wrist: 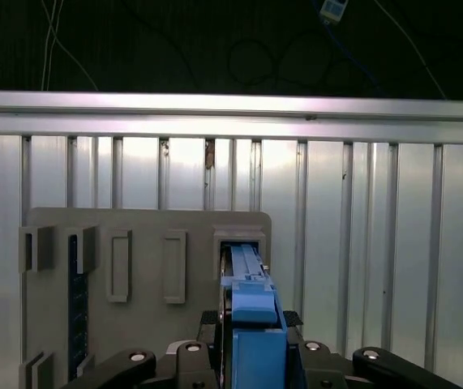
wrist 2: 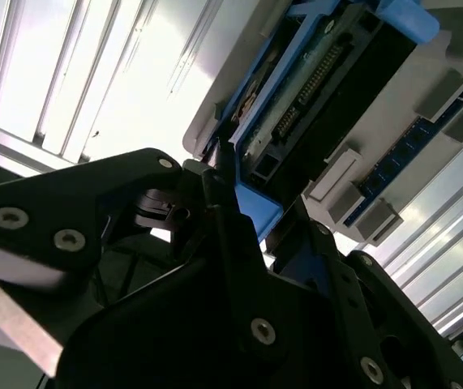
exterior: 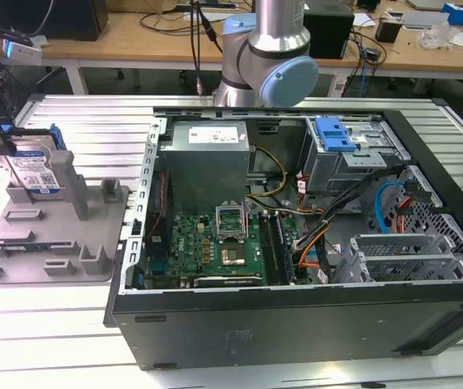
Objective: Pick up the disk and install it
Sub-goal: 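Pick up the disk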
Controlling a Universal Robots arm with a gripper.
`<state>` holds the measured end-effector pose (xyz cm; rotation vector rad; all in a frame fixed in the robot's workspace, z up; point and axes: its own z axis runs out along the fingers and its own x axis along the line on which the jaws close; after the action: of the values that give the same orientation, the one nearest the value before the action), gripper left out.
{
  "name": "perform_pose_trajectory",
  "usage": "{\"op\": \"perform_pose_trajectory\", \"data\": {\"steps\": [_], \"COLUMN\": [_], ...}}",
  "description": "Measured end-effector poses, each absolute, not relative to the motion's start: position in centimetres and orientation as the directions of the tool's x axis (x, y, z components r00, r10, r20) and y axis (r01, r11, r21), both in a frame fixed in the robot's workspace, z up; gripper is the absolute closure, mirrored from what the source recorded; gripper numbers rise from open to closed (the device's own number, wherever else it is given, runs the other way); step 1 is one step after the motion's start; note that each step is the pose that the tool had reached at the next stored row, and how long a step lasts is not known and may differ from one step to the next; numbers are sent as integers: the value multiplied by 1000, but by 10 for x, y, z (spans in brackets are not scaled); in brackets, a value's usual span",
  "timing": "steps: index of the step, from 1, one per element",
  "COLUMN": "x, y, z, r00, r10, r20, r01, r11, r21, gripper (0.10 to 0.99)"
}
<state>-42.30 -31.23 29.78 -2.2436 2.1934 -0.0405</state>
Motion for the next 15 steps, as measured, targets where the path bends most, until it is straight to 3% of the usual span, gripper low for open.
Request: {"op": "perform_pose_trajectory", "data": {"steps": [2,15], "x": [-423,-423], "y": [-312,-312], "z": [298,300], "r00": [23,21], "r10": [-1000,-1000], "r20": [16,16], "r01": [-1000,-1000], "r11": [-23,-21], "r21": [-21,-21], "gripper": [722,722]}}
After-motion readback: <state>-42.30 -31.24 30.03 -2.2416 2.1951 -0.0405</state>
